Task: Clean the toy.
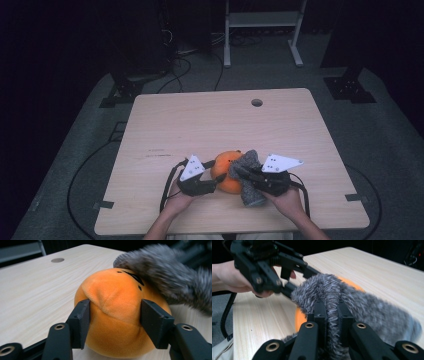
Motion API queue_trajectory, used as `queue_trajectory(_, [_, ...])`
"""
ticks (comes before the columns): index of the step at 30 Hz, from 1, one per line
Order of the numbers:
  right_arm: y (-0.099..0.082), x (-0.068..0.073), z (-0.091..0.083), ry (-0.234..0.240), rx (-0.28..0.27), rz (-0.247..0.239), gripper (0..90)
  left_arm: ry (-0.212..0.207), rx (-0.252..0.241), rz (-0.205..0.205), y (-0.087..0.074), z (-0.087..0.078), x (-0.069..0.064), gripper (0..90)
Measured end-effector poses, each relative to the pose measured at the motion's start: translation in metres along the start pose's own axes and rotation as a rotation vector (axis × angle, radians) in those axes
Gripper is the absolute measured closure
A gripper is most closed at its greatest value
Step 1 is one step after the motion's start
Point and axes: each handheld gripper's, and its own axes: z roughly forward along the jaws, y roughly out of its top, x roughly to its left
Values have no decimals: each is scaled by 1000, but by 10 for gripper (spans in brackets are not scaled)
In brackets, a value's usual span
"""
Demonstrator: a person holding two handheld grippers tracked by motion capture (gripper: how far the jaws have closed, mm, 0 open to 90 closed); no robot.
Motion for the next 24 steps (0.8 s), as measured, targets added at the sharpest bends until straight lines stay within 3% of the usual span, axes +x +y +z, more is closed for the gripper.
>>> queue_trajectory(3, [-6, -7, -1, 0, 20, 38, 808, -6, 9, 14, -1, -1, 0, 427])
queue_trajectory(5, [-7, -8, -2, 4, 25, 46, 808, -10, -12, -34, -1, -2, 2, 393])
queue_trajectory(7, [-8, -7, -4, 3, 29, 37, 808, 15, 6, -85, 2, 1, 5, 246])
queue_trajectory(9, [-5, -5, -5, 15, 15, 37, 808, 6, -4, -95, 0, 3, 4, 294])
queue_trajectory(10, [2, -3, -7, 16, -10, 31, 808, 1, -3, -32, 0, 3, -1, 359])
queue_trajectory(11, [6, -4, -8, 17, -24, 30, 808, 1, -3, -32, 0, 3, -1, 382])
queue_trajectory(14, [12, -8, -10, 12, -45, 29, 808, -7, 9, 96, 1, 2, -11, 413])
queue_trajectory(17, [10, -14, -9, -7, -21, 53, 808, -33, -4, 132, 1, 0, -16, 417])
queue_trajectory(18, [7, -16, -8, -9, 0, 62, 808, -35, -12, 111, 2, 0, -14, 393])
queue_trajectory(20, [0, -18, -6, 12, 24, 78, 809, -16, -11, 11, 5, 2, -10, 254])
queue_trajectory(21, [-2, -18, -7, 21, 22, 79, 809, -29, 1, -24, 6, 4, -8, 207])
queue_trajectory(22, [0, -15, -8, 20, 25, 74, 809, -40, -4, -27, 5, 5, -8, 225])
queue_trajectory(24, [5, -10, -8, 25, 21, 46, 809, -37, -9, 31, 5, 6, -14, 300])
